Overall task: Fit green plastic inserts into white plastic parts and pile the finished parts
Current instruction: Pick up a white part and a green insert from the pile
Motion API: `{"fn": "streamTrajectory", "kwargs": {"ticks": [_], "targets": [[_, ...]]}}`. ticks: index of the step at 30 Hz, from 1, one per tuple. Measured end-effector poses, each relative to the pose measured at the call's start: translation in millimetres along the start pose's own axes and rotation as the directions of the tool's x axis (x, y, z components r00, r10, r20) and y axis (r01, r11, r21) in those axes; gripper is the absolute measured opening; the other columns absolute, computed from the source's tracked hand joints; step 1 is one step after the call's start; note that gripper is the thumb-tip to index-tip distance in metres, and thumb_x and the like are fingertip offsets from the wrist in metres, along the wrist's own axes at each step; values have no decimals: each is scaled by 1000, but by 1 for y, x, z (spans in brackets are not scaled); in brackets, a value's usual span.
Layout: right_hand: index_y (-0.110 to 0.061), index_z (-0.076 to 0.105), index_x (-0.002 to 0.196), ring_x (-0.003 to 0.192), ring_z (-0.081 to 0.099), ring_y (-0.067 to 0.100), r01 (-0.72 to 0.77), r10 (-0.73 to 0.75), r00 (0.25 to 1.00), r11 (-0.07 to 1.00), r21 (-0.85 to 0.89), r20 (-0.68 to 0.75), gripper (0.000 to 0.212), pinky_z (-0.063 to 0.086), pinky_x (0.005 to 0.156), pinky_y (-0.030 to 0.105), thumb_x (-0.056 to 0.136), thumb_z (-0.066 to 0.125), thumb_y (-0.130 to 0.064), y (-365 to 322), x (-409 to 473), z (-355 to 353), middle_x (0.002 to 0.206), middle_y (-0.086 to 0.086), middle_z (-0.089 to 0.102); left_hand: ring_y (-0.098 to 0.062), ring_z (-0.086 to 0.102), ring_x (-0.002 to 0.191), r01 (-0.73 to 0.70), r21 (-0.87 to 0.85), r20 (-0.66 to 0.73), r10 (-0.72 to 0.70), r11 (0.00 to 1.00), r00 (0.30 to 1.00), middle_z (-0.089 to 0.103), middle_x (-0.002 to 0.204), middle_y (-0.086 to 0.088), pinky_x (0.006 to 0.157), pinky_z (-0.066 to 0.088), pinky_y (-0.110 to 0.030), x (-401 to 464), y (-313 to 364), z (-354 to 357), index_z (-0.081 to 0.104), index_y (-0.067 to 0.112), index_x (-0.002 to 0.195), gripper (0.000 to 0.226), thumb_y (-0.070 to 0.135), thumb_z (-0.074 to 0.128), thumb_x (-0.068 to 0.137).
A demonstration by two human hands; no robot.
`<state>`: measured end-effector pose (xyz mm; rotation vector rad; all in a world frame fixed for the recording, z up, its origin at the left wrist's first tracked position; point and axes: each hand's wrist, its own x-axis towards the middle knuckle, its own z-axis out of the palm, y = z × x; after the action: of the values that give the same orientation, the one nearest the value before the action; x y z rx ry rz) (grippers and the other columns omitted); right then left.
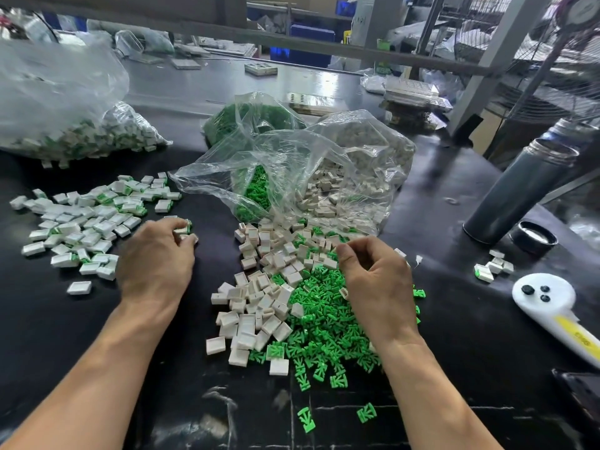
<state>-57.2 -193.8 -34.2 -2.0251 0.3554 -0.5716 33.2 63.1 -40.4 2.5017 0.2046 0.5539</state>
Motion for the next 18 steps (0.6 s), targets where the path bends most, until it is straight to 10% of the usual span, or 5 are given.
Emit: {"fn": "streamTrajectory", "kwargs": {"ticks": [7,18], "targets": [[-28,76,94,83,65,16,11,2,998,971,-238,57,12,56,81,40,95,71,-39,-3,3,-7,86,-9,71,-5,61,79,-169,-242,192,218,955,957,64,92,11,71,52,-26,-19,25,9,72,25,99,8,26,76,92],[-44,74,97,105,46,7,87,26,969,892,-444,244,11,34,92,28,88,76,-50,-2,2,-5,98,-22,52,-17,63,93,-190,-202,221,234,961,947,65,101,5,86,57,-42,-27,32,21,69,23,101,10,26,74,93]]}}
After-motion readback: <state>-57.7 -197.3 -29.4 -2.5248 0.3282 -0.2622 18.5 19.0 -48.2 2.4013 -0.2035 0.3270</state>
